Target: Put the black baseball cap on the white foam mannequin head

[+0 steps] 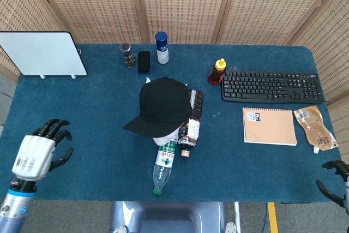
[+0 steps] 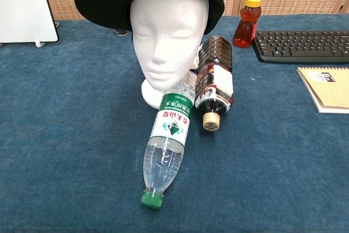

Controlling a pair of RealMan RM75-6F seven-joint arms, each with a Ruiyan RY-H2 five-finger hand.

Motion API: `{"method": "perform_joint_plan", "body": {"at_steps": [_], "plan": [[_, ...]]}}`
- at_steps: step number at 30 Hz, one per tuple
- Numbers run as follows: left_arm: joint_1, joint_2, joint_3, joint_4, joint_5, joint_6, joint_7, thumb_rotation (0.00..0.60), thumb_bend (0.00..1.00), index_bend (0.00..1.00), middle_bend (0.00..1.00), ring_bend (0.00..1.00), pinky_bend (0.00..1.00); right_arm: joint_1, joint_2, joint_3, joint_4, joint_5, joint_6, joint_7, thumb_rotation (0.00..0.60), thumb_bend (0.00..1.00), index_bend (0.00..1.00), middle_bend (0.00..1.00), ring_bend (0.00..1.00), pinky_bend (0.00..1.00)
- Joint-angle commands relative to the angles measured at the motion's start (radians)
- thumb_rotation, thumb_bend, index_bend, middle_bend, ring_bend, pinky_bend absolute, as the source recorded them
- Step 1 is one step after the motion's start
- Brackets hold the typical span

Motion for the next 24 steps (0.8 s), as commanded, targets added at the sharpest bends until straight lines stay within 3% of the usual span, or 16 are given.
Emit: {"method": "perform_joint_plan", "body": {"at_steps": [1, 9, 15, 24], "plan": [[0.076, 0.007, 0.025, 0.051, -0.062, 0.052, -0.076, 0.600, 0.28, 0.55, 0.35, 0.26, 0.51, 0.018, -0.001, -0.006, -0.011, -0.011, -0.024, -0.014, 0.600, 0.23, 0.43, 0.47, 0.51, 0.57], [0.192, 0.037, 0.039, 0.154, -0.148, 0.117, -0.212, 0.600, 0.31, 0.63, 0.44, 0.33, 0.53, 0.038, 0.011, -0.003, -0.047, -0.015, -0.045, -0.054, 0.600, 0.23, 0.43, 0.47, 0.51, 0.57], [0.237, 0.047, 0.049, 0.188, -0.163, 0.122, -0.241, 0.600, 0.30, 0.63, 0.44, 0.33, 0.53, 0.041, 0.012, -0.004, -0.060, -0.003, -0.054, -0.069, 0.600, 0.23, 0.43, 0.47, 0.51, 0.57], [0.244, 0.053, 0.019, 0.195, -0.136, 0.118, -0.226, 0.600, 0.31, 0.63, 0.44, 0.33, 0.52, 0.050, 0.007, -0.008, -0.052, -0.011, -0.056, -0.064, 0.600, 0.23, 0.43, 0.47, 0.51, 0.57]]}}
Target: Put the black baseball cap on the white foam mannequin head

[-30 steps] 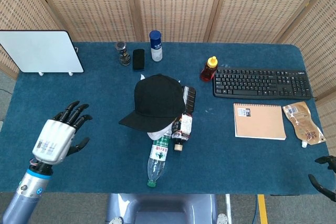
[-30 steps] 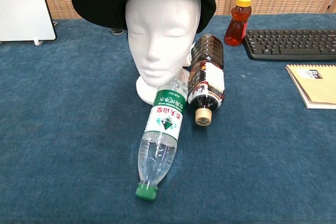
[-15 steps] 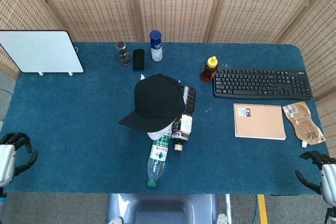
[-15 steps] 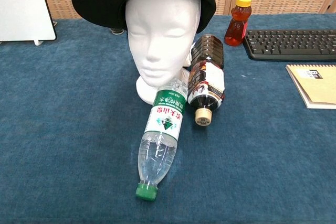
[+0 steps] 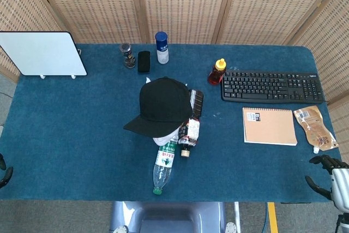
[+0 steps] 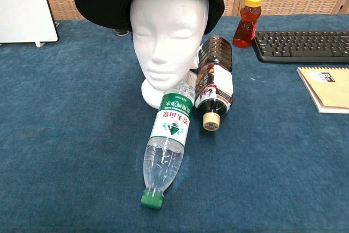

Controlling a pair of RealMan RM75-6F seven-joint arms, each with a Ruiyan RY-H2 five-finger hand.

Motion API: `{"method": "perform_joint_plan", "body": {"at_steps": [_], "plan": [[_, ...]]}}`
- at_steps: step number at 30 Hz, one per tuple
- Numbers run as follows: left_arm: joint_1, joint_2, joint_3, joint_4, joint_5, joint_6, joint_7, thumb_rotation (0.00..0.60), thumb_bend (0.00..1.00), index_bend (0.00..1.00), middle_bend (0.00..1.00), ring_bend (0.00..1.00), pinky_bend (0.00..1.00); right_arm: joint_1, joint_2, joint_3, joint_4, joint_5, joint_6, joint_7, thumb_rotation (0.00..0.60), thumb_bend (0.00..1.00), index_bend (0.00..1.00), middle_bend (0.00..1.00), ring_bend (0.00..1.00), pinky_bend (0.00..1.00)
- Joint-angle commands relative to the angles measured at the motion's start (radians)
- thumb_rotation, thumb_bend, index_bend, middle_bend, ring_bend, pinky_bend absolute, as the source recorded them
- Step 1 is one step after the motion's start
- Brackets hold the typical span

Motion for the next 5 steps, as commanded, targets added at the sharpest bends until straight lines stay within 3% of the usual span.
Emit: {"method": "perform_joint_plan", "body": {"at_steps": [1, 5], "plan": [[0.002, -0.001, -0.009, 0.001, -0.003, -0.008, 0.004, 0.600, 0.31, 0.63, 0.44, 0.33, 0.52, 0.001, -0.003, -0.003, 0.003, 0.002, -0.003, 0.000, 0.600, 0.23, 0.43, 0.47, 0.51, 0.57], [0.000, -0.001, -0.021, -0.004, -0.014, -0.026, 0.003, 0.600, 0.30, 0.63, 0.44, 0.33, 0.52, 0.002, -0.004, -0.001, 0.005, 0.005, -0.001, -0.001, 0.600, 0.23, 0.43, 0.47, 0.51, 0.57]]}}
